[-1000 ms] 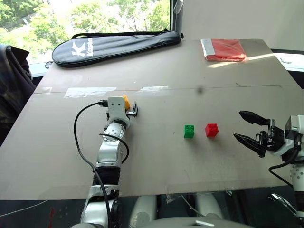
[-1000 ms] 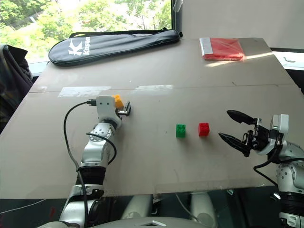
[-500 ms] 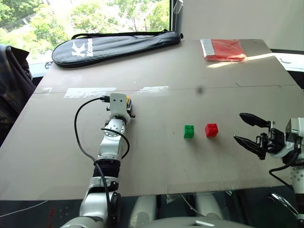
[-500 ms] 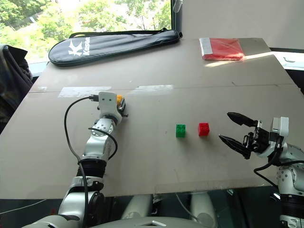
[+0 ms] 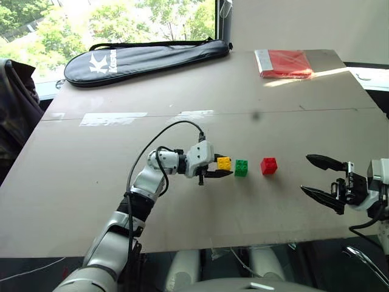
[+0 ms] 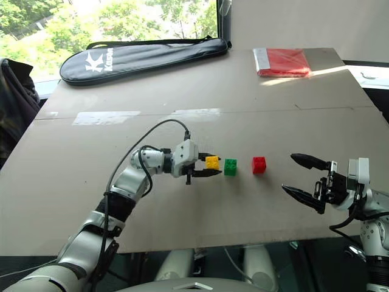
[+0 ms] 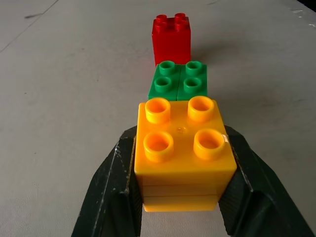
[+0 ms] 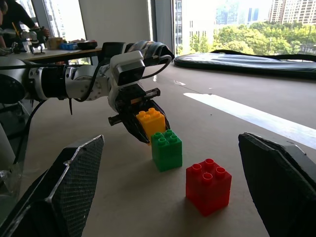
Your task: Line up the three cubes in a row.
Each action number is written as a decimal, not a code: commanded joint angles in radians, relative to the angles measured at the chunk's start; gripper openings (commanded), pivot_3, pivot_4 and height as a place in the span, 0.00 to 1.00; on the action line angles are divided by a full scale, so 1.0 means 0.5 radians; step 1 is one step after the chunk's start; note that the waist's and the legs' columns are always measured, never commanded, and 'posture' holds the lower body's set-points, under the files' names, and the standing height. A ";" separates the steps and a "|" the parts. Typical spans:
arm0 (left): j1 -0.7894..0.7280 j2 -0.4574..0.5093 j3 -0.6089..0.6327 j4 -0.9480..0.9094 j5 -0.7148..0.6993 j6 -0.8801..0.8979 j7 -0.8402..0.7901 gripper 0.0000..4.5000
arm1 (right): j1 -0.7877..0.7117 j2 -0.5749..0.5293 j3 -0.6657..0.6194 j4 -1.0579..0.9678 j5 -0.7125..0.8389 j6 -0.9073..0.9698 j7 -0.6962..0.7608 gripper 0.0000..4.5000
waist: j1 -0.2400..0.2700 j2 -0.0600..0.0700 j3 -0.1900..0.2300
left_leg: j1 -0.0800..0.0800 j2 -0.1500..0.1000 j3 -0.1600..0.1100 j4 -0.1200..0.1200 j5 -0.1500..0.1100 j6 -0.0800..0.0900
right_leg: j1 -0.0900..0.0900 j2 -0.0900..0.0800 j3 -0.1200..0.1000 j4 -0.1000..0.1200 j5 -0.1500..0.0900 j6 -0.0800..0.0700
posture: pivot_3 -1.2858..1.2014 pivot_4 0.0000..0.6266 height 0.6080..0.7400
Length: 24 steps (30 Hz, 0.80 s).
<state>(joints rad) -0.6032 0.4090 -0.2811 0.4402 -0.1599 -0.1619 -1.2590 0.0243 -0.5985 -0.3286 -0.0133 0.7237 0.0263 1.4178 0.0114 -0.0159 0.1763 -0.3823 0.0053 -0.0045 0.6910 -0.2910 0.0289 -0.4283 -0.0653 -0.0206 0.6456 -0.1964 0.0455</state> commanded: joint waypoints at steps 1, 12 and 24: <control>-0.085 -0.002 0.044 0.134 -0.074 -0.142 -0.207 0.30 | 0.021 -0.013 -0.053 -0.091 0.026 -0.026 -0.018 1.00 | 0.001 0.000 0.000 | 0.000 0.000 0.000 0.000 0.000 0.000 | 0.000 0.000 0.001 0.000 0.000 0.000 | 0.52 0.24 0.65; -0.175 -0.039 0.072 0.439 -0.021 -0.173 -0.287 0.30 | 0.099 -0.010 -0.070 -0.144 0.039 -0.047 -0.045 1.00 | 0.003 0.000 0.000 | -0.003 0.000 -0.003 0.000 0.000 0.000 | 0.000 -0.001 0.000 -0.003 0.000 0.000 | 0.52 0.24 0.65; -0.102 -0.016 0.085 0.346 -0.019 -0.055 -0.315 1.00 | 0.065 -0.033 -0.048 -0.137 0.031 -0.026 -0.052 1.00 | 0.002 0.000 0.000 | -0.002 0.000 -0.005 0.000 0.000 0.000 | -0.001 -0.001 0.001 -0.002 0.000 0.000 | 0.52 0.24 0.65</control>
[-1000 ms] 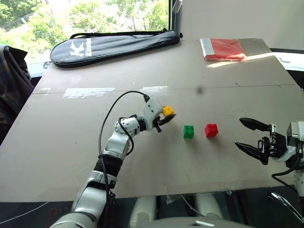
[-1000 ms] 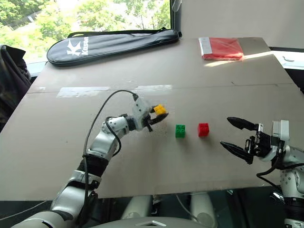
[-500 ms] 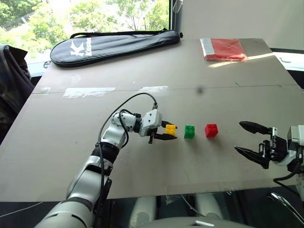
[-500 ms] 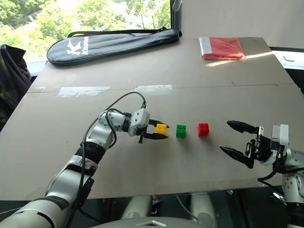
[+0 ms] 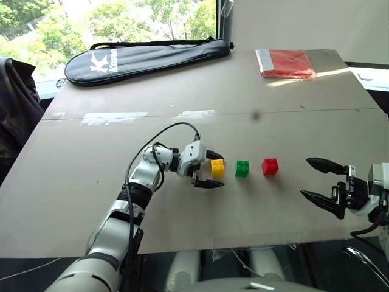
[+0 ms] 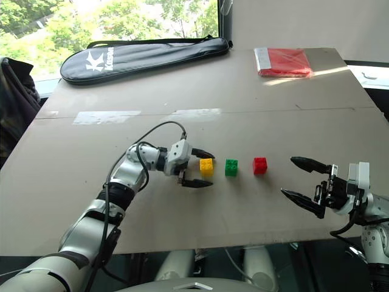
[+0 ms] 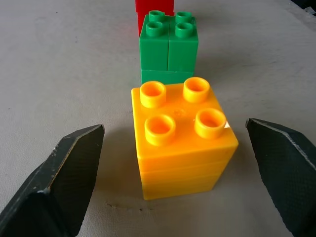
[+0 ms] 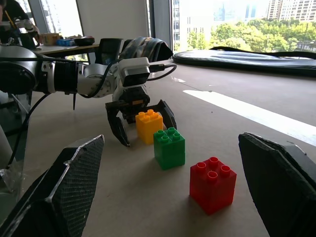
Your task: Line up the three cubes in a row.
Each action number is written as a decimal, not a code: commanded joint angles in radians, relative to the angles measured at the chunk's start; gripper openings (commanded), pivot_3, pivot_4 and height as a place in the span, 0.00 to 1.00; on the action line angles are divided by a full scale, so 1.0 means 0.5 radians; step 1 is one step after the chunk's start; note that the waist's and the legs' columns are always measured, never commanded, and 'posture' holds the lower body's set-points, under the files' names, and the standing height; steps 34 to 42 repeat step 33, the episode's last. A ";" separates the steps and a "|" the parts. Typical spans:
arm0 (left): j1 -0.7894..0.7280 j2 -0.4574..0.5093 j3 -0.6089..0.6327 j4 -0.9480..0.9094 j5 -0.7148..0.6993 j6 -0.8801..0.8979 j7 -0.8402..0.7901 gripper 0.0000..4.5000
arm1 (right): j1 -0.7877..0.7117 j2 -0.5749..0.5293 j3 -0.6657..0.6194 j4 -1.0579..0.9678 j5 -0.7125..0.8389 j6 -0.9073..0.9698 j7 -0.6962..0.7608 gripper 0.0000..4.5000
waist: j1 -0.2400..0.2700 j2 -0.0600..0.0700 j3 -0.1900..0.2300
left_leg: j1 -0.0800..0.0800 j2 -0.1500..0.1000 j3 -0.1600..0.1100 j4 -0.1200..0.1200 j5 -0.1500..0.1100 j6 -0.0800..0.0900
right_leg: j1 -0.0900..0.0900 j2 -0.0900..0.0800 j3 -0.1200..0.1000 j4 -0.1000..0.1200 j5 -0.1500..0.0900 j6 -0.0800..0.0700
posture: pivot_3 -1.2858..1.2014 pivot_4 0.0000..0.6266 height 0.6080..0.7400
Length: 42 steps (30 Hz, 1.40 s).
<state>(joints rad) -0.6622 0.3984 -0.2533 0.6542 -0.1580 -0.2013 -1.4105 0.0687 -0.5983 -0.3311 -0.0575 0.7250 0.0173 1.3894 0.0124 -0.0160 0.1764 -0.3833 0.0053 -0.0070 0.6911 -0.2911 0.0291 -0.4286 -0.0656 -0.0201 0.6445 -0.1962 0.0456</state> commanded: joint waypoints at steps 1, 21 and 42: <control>0.020 0.008 0.031 -0.086 -0.019 0.022 -0.011 1.00 | -0.030 -0.036 -0.043 -0.045 0.028 -0.006 0.007 1.00 | 0.000 0.000 0.000 | 0.000 0.000 0.000 0.000 0.000 0.000 | 0.000 0.000 0.000 0.000 0.000 0.000 | 0.52 0.24 0.65; 0.864 0.459 0.490 -1.453 -0.445 0.768 0.373 1.00 | 0.024 -0.047 -0.030 0.128 -0.095 -0.043 -0.028 1.00 | -0.005 0.001 0.001 | 0.003 0.007 -0.002 -0.002 0.000 0.000 | -0.001 -0.003 0.006 0.000 0.000 0.000 | 0.52 0.24 0.65; 1.701 0.333 0.643 -1.968 -0.202 0.966 1.231 1.00 | 0.027 -0.050 -0.011 0.430 -0.347 -0.209 -0.151 1.00 | 0.002 0.002 -0.001 | 0.007 0.005 0.002 -0.002 0.000 0.000 | 0.001 -0.003 0.008 0.001 -0.008 -0.002 | 0.52 0.24 0.65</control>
